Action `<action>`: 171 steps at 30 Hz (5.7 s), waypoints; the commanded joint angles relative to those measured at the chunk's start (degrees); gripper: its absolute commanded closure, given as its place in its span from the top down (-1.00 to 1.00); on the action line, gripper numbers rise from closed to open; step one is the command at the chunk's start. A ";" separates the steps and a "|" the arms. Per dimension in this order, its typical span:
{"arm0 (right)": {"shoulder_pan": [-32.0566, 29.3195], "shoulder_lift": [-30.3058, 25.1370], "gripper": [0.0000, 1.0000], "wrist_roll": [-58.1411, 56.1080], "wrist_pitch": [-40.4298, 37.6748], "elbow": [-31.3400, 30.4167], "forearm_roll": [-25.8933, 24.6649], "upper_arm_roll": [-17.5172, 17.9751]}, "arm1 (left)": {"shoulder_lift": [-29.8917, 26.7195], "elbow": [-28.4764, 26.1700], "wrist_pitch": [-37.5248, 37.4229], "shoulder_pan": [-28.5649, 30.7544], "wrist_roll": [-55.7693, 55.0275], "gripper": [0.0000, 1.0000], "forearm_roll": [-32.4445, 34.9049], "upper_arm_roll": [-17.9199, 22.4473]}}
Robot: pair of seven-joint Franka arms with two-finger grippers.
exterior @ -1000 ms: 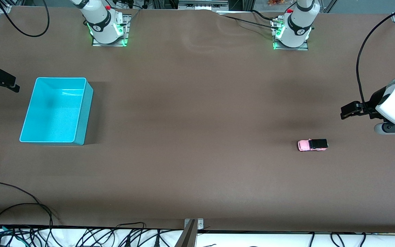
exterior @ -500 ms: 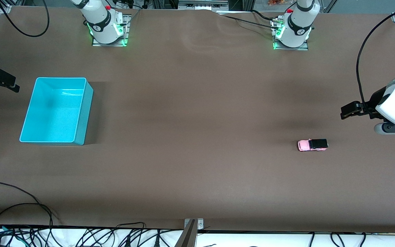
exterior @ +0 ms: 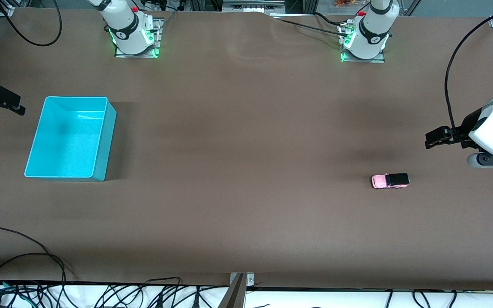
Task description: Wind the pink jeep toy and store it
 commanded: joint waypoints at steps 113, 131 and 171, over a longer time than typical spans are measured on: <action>0.10 0.20 1.00 -0.96 -0.20 0.93 -0.39 0.08 | -0.09 0.46 -0.01 0.11 1.12 1.00 0.37 -0.01; 0.10 0.20 1.00 -0.96 -0.11 0.93 -0.39 0.08 | -0.09 0.55 -0.01 0.03 1.12 1.00 0.37 -0.01; 0.10 0.20 1.00 -0.96 -0.29 0.93 -0.39 0.08 | 13.26 -0.06 10.26 2.40 -54.40 1.00 0.37 0.34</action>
